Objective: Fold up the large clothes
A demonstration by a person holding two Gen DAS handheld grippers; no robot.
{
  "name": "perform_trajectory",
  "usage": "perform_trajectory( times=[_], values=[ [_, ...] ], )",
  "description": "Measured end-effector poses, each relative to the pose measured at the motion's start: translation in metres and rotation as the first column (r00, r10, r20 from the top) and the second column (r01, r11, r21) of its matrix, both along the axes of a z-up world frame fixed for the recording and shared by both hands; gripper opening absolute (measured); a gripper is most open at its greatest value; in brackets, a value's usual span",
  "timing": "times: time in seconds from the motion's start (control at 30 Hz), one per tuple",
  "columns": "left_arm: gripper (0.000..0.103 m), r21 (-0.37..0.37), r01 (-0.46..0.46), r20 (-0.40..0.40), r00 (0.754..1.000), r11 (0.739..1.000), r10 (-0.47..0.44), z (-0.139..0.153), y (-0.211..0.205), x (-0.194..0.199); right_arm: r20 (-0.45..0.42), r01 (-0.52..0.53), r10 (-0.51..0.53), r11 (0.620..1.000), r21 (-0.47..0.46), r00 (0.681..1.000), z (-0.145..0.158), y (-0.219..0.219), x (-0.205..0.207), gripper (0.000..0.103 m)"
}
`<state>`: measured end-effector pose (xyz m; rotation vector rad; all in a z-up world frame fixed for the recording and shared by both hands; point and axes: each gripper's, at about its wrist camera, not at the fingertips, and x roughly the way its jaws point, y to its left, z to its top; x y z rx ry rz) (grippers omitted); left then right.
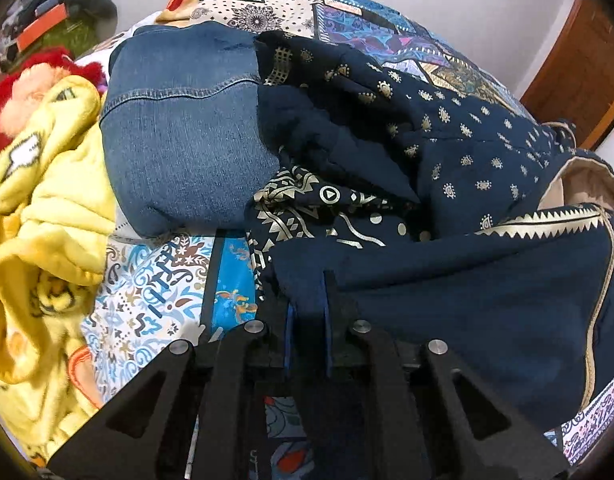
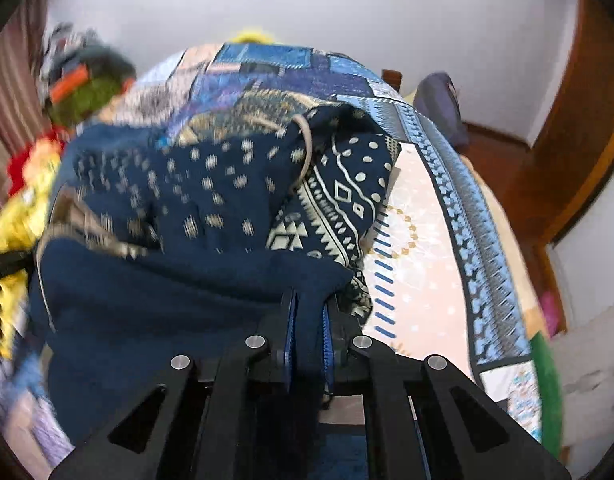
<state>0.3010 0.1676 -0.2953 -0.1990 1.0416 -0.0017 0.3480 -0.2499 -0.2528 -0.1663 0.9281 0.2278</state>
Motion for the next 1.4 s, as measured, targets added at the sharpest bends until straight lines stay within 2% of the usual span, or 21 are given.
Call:
perform_trajectory(
  times=[0.07, 0.1, 0.13, 0.17, 0.2, 0.27, 0.33, 0.4, 0.53, 0.7, 0.77, 0.8, 0.87, 0.9, 0.93, 0.97, 1.0, 1.03, 1.13, 1.27, 1.4],
  values=[
    [0.014, 0.007, 0.005, -0.002, 1.000, 1.000, -0.005, 0.001, 0.001, 0.001, -0.009, -0.005, 0.004, 0.999, -0.038, 1.000, 0.000, -0.001, 0.000, 0.014],
    [0.016, 0.013, 0.013, -0.007, 1.000, 1.000, -0.013, 0.002, 0.000, 0.001, -0.007, 0.014, -0.014, 0.998, -0.059, 1.000, 0.001, -0.003, 0.000, 0.032],
    [0.016, 0.023, 0.021, -0.010, 1.000, 1.000, -0.021, 0.004, -0.001, 0.001, 0.002, 0.054, -0.054, 0.994, -0.094, 0.999, 0.002, -0.009, 0.000, 0.065],
    [0.017, 0.031, 0.032, -0.012, 0.999, 0.999, -0.031, 0.007, -0.001, -0.001, 0.015, 0.088, -0.086, 0.988, -0.125, 0.996, 0.003, -0.014, 0.000, 0.079],
    [0.019, 0.033, 0.034, -0.014, 0.999, 0.999, -0.033, 0.009, -0.001, -0.003, 0.029, 0.112, -0.109, 0.985, -0.135, 0.994, 0.005, -0.021, -0.002, 0.085],
    [0.031, 0.037, 0.029, -0.015, 0.999, 0.999, -0.028, 0.018, 0.000, -0.010, -0.014, 0.127, -0.129, 0.990, -0.061, 0.992, 0.011, -0.039, -0.007, 0.085],
    [0.055, 0.042, 0.017, 0.009, 1.000, 0.999, -0.018, 0.031, 0.004, -0.023, -0.062, 0.147, -0.143, 0.987, 0.068, 0.988, 0.021, -0.054, -0.017, 0.085],
    [0.064, 0.031, 0.011, 0.031, 0.999, 0.999, -0.012, 0.040, 0.008, -0.036, -0.092, 0.147, -0.134, 0.975, 0.168, 0.987, 0.030, -0.060, -0.029, 0.085],
    [0.066, -0.039, 0.020, 0.005, 1.000, 0.999, -0.020, 0.042, 0.013, -0.059, -0.126, 0.116, -0.083, 0.954, 0.275, 0.989, 0.040, -0.056, -0.055, 0.085],
    [0.066, -0.157, 0.025, -0.065, 0.997, 0.987, -0.036, 0.018, 0.008, -0.082, -0.153, 0.064, -0.023, 0.962, 0.264, 0.988, 0.027, -0.028, -0.077, 0.085],
    [0.066, -0.177, 0.021, -0.093, 0.995, 0.984, -0.038, 0.005, 0.001, -0.088, -0.177, 0.074, -0.028, 0.963, 0.260, 0.984, 0.015, -0.025, -0.081, 0.079],
    [0.066, -0.185, 0.019, -0.102, 0.994, 0.983, -0.038, 0.002, -0.001, -0.088, -0.206, 0.078, -0.022, 0.960, 0.269, 0.978, 0.006, -0.022, -0.082, 0.067],
    [0.059, -0.222, 0.013, -0.117, 0.992, 0.975, -0.040, -0.007, -0.006, -0.089, -0.196, 0.090, -0.036, 0.957, 0.277, 0.980, 0.003, -0.022, -0.087, 0.064],
    [0.046, -0.246, 0.014, -0.119, 0.992, 0.969, -0.044, -0.011, -0.008, -0.089, -0.187, 0.087, -0.035, 0.956, 0.282, 0.982, 0.003, -0.021, -0.090, 0.056],
    [0.038, -0.268, 0.014, -0.116, 0.992, 0.963, -0.047, -0.013, -0.011, -0.089, -0.183, 0.070, -0.016, 0.955, 0.290, 0.983, 0.005, -0.019, -0.091, 0.043],
    [0.031, -0.278, 0.015, -0.109, 0.993, 0.960, -0.047, -0.013, -0.013, -0.089, -0.181, 0.058, -0.003, 0.953, 0.296, 0.983, 0.006, -0.017, -0.091, 0.038],
    [0.013, -0.289, 0.020, -0.103, 0.993, 0.957, -0.052, -0.012, -0.015, -0.088, -0.178, 0.047, 0.008, 0.953, 0.300, 0.984, 0.007, -0.014, -0.092, 0.029],
    [0.007, -0.293, 0.026, -0.099, 0.993, 0.956, -0.058, -0.010, -0.018, -0.086, -0.170, 0.031, 0.021, 0.954, 0.297, 0.985, 0.008, -0.010, -0.093, 0.022],
    [0.007, -0.243, 0.039, -0.060, 0.997, 0.969, -0.056, 0.004, -0.025, -0.085, -0.154, -0.004, 0.052, 0.954, 0.299, 0.987, 0.013, -0.003, -0.092, 0.009],
    [0.006, -0.201, 0.053, 0.027, 0.998, 0.978, -0.049, 0.039, -0.028, -0.091, -0.112, -0.021, 0.061, 0.943, 0.331, 0.992, 0.029, -0.004, -0.088, 0.008],
    [0.006, -0.118, 0.069, 0.135, 0.989, 0.991, -0.053, 0.081, -0.029, -0.098, -0.079, -0.027, 0.062, 0.922, 0.387, 0.995, 0.048, -0.008, -0.080, 0.008]
  ],
)
